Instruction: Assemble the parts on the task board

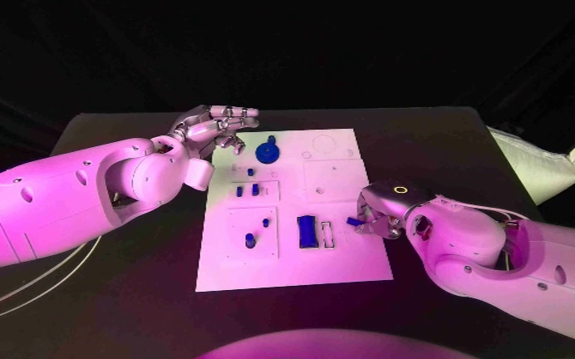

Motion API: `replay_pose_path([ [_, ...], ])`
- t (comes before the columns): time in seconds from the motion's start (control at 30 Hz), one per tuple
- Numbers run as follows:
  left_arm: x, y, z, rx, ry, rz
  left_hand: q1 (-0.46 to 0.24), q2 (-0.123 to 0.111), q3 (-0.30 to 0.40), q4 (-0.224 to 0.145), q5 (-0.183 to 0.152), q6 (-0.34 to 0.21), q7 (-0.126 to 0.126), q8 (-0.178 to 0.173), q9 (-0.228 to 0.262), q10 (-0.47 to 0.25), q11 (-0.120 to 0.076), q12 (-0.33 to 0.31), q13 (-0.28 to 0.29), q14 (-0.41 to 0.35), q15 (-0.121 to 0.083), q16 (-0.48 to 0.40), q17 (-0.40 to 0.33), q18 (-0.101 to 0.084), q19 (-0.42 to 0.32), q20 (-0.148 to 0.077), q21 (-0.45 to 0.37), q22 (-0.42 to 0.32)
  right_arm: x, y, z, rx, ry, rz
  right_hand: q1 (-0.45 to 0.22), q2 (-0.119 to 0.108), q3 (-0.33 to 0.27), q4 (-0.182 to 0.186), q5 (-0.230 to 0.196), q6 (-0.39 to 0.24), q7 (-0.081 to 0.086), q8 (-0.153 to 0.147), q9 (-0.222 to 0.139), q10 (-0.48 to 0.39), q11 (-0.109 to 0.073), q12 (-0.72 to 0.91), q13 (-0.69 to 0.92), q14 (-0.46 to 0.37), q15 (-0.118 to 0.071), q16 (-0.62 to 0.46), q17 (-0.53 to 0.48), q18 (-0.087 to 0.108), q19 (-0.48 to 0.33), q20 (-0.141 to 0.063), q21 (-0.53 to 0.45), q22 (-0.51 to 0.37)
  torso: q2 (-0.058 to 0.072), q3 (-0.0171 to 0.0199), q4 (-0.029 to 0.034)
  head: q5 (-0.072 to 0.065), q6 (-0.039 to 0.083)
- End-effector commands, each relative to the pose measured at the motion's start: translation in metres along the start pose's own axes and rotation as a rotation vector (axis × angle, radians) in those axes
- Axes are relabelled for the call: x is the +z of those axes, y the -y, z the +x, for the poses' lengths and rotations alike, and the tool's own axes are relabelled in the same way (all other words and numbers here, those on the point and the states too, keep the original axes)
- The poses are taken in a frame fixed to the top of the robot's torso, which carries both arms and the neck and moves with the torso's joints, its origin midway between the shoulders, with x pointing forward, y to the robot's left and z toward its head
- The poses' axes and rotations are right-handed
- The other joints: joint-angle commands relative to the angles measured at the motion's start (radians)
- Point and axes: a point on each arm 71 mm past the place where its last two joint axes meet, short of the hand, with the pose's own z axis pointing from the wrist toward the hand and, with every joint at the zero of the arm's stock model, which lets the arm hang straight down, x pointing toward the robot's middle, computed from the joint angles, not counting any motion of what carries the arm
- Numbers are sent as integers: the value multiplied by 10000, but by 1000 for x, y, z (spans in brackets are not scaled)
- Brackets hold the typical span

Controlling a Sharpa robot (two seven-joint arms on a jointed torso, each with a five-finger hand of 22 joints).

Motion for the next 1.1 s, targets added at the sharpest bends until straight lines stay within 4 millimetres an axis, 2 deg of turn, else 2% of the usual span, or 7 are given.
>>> replay_pose_path([
  [0.03,0,0,3,-40,-230,26,2,69,-50,-6,-3,-55,-19,26,3,-79,23,67,9,-56,23,18,-9,115,-47,-6,-47,-9,-1,11,28,212,-1488,638,459,542,853,-495,337,-13,66,-9,46,-20,0,-52,-2564,619,-16,-57,495,-31,-37,-8,-51,1056,-7,-1,-6,11,-15],
  [0.13,0,0,2,-38,-222,25,2,69,-50,-6,-3,-55,-19,26,3,-79,23,67,9,-56,23,18,-9,115,-47,-6,-47,-9,-3,9,26,1010,-1222,653,388,487,1413,-538,688,-85,114,-54,78,-21,30,-77,-2565,624,4,-52,513,-32,-30,3,-48,1066,-6,7,-17,19,1],
  [0.2,0,0,2,-39,-224,22,2,69,-50,-6,-3,-55,-19,26,3,-79,23,67,9,-56,23,18,-9,115,-47,-6,-47,-9,-5,8,23,1614,-1006,667,245,366,2019,-563,691,-100,143,-72,120,-17,49,-100,-2567,624,37,-57,515,-33,-32,28,-49,1068,-4,8,-16,18,1],
  [0.37,0,0,3,-43,-236,23,2,69,-50,-6,-3,-55,-19,26,3,-79,23,67,9,-56,23,18,-9,115,-47,-6,-47,-9,-10,7,17,3026,-663,798,-495,-325,3575,-553,774,-111,157,-73,283,50,66,-74,-2520,632,51,-54,544,-36,-16,61,-39,1098,-4,-5,-1,8,9],
  [0.53,0,0,3,-40,-225,28,2,69,-50,-6,-3,-55,-19,26,3,-79,23,67,9,-56,23,18,-9,115,-47,-6,-47,-9,-13,7,12,4246,-545,1030,-1030,-584,4358,-441,1027,-81,113,-27,421,110,56,-29,-2473,640,38,-45,572,-42,7,51,-25,1129,2,-2,0,21,4],
  [0.77,0,0,2,-40,-223,21,-9,77,-56,-3,-2,-67,-16,27,3,-98,25,80,10,-56,27,28,-1,117,-54,-2,-65,-19,-16,2,10,5544,-847,1148,-1348,-811,4666,-459,1271,-53,100,23,533,162,53,22,-2428,651,18,-21,613,-50,40,35,0,1171,1,6,-13,62,-32],
  [1.1,0,0,3,-47,-247,13,4,110,-38,-7,6,-70,-18,33,4,-110,23,93,12,-57,27,35,2,119,-55,-1,-67,-17,-15,-12,9,6408,-1065,951,-1952,-1002,4438,-234,1528,-18,70,68,642,253,28,128,-2349,667,11,20,678,-61,75,25,24,1213,0,8,-15,53,-29],
])
